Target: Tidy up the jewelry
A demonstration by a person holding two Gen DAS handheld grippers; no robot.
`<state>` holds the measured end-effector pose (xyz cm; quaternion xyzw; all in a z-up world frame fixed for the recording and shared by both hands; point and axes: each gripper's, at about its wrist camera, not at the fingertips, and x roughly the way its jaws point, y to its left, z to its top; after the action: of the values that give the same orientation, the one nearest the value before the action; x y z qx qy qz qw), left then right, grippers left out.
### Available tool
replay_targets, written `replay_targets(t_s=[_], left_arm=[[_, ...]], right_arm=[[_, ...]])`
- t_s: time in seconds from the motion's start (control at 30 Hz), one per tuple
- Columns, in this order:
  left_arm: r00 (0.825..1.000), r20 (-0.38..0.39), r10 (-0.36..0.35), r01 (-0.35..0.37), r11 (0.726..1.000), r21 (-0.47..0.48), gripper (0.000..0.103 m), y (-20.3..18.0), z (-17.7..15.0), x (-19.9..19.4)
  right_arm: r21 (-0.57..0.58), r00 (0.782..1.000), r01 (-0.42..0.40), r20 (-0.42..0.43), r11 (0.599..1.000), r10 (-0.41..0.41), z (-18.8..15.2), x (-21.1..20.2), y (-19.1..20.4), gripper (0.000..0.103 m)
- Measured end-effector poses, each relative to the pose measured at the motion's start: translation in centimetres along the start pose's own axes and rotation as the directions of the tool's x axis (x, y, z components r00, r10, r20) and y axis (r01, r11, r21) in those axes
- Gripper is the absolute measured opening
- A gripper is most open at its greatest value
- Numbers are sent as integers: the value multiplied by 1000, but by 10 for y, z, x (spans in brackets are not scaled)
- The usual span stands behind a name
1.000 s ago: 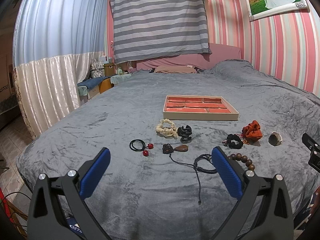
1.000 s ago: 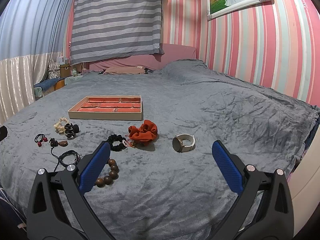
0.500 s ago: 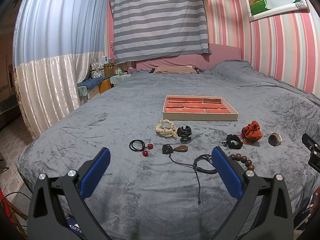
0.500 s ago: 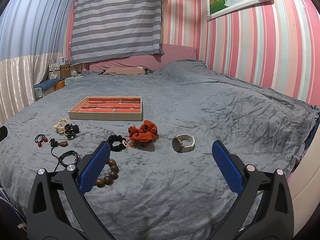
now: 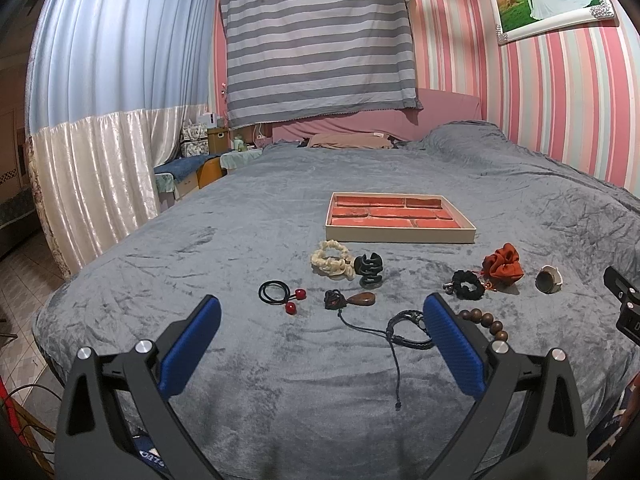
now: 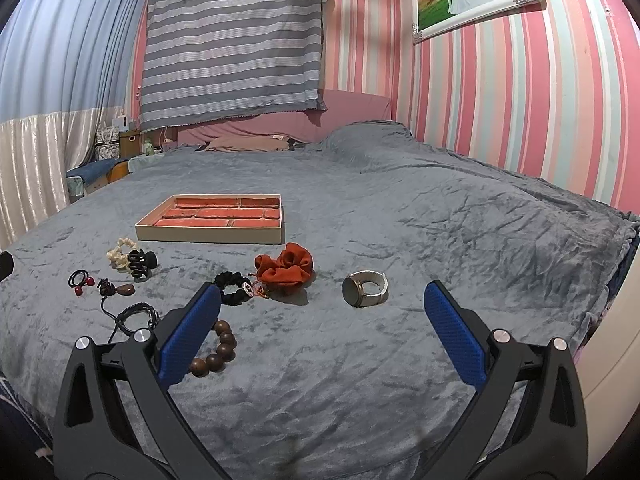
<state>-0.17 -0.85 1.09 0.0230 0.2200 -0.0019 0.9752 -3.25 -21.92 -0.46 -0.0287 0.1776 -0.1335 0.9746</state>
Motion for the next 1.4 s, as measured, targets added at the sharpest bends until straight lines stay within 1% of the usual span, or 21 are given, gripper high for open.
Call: replay_targets(t_s=[0.77, 1.07, 1.4], left_arm=[[1000, -20, -10, 10, 1000, 1, 99, 3, -4, 6], [999, -38, -18, 17, 1000, -16, 99, 15, -5, 15], [998, -58, -22, 21, 1000, -3, 99, 25, -4, 30]], right_arm=[[5, 1000, -2, -10, 1000, 2, 1, 2, -1, 99], [-9, 1000, 4, -17, 1000, -4, -5, 12, 3, 99], [-29, 999, 5, -41, 1000, -6, -6, 27, 15, 99]])
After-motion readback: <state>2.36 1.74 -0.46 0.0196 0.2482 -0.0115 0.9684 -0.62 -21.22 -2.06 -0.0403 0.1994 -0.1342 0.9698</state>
